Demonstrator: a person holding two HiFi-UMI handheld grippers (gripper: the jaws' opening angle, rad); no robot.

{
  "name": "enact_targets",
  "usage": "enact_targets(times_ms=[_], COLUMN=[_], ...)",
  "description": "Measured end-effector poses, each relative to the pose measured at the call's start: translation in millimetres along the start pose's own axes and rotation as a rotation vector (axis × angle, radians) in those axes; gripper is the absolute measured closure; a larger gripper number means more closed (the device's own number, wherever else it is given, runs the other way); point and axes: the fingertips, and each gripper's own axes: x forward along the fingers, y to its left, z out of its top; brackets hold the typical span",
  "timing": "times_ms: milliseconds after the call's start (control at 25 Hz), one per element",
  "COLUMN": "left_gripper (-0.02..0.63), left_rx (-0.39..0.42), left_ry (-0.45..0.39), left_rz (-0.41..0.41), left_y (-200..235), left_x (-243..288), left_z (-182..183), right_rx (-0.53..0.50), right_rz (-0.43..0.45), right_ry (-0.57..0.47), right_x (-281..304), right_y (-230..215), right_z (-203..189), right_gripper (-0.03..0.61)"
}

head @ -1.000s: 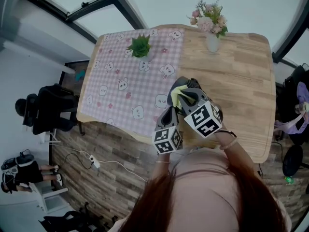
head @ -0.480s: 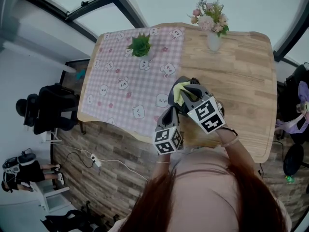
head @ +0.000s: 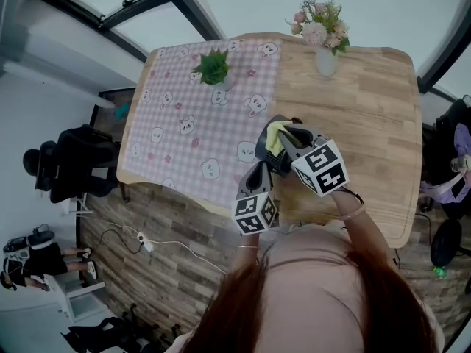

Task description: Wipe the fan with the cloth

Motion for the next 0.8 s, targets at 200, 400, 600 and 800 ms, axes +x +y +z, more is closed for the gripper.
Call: enact_targets(times_ms=[200, 400, 600, 800], left_gripper=[0.601, 0.601, 0.601, 0.601], left_rx=[-0.003, -0.004, -0.007, -0.006], left_ry=[-0.005, -0.005, -0.007, -0.010], left_rz=[0.009, 0.017, 0.023, 0.030], left_y=[0, 0, 0, 0], left_x=[1, 2, 1, 0], left_z=[0, -1, 0, 0], right_rx=[0.031, 0.036, 0.045, 0.041], right_rz=[-0.002, -0.015, -0.016, -0.027], right_ry=[-0.010, -0.016, -0.019, -0.019], right_x=[1, 2, 2, 3], right_y=[-5, -12, -12, -15], right_z=[-1, -1, -1, -1], right_gripper=[0.547, 0.548, 0.547, 0.548])
